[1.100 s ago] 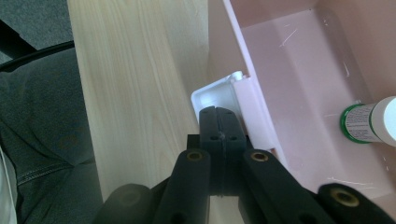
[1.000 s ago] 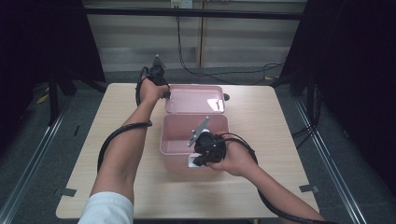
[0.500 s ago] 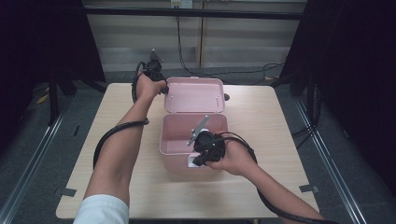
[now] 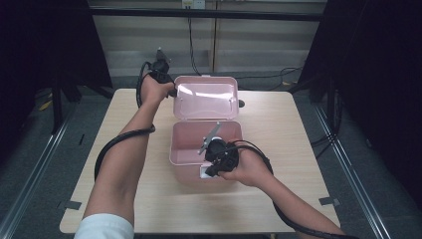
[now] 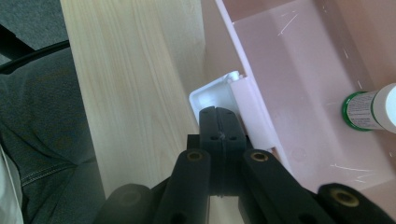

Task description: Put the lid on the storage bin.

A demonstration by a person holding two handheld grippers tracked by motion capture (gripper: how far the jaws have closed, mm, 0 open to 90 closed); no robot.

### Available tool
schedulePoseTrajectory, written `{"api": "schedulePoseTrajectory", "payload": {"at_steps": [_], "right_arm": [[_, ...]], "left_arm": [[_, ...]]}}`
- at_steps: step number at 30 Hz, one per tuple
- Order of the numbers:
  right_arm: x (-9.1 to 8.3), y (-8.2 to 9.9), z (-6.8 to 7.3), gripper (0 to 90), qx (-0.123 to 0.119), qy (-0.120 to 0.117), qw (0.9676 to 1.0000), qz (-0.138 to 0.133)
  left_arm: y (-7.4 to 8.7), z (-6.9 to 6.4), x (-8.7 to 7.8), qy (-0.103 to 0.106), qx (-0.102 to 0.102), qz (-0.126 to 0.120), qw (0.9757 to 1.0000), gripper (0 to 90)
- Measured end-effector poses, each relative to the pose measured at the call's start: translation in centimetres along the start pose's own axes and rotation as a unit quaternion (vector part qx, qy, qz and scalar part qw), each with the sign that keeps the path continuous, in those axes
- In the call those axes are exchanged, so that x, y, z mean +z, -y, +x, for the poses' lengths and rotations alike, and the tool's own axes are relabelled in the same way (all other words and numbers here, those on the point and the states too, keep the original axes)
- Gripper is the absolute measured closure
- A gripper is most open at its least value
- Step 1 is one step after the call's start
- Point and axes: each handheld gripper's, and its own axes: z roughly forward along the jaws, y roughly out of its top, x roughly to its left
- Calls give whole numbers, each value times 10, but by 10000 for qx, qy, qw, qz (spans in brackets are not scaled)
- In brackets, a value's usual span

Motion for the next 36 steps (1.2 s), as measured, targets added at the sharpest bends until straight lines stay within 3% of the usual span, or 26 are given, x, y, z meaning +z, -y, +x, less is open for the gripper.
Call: {"api": "schedulePoseTrajectory", "payload": {"at_steps": [21, 36], "right_arm": [[1, -4, -1, 900, 127, 30, 9999, 47], [2, -7, -1, 900, 208, 86, 9997, 114]], "left_arm": [[2, -8, -30, 57, 148, -95, 9998, 869], [7, -13, -50, 67, 245, -25, 9997, 875]]}}
